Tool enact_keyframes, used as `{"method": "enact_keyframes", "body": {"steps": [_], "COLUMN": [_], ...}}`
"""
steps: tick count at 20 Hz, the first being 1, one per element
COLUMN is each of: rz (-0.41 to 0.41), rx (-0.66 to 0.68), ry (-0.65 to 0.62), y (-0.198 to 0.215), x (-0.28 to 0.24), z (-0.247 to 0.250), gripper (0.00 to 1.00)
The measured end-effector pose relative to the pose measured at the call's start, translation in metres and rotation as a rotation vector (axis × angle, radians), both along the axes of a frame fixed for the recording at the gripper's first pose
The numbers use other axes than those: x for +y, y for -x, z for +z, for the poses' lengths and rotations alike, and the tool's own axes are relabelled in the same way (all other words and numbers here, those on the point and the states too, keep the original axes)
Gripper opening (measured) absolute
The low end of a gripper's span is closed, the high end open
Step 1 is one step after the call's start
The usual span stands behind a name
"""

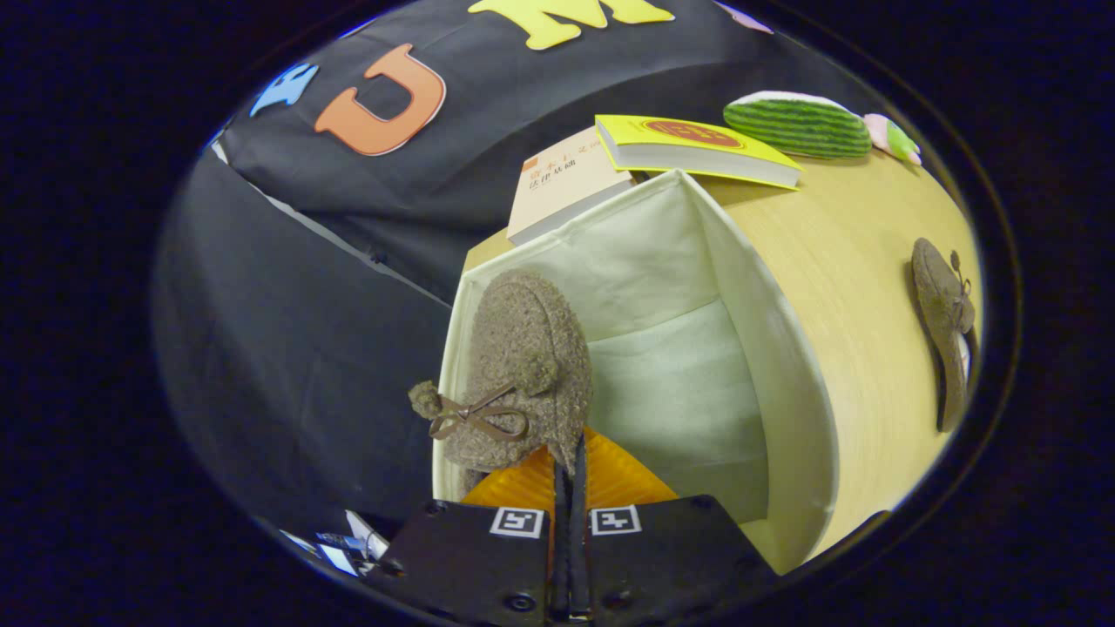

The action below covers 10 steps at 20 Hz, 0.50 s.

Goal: Open the storage box then place both shoes into the box .Put the left shoe in first, then the right shoe, with the right side of both shoes facing outward in a uniform manner.

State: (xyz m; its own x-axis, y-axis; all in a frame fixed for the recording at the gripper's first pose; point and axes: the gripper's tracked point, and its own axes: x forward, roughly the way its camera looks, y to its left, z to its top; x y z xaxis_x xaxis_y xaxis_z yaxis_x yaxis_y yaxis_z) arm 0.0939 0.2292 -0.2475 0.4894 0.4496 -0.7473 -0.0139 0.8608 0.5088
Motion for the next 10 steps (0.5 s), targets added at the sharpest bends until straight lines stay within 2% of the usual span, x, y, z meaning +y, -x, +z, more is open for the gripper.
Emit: {"method": "enact_keyframes", "body": {"steps": [2, 4, 6, 10], "rz": [0.019, 0.040, 0.045, 0.077], "rx": [-0.011, -0.043, -0.073, -0.124], "ry": [-0.014, -0.026, 0.016, 0.041], "y": [0.003, 0.004, 0.007, 0.022], "x": [0.004, 0.002, -0.010, -0.027], "z": [0.004, 0.021, 0.033, 0.064], "gripper": [0.25, 0.64, 1.00, 1.00]}}
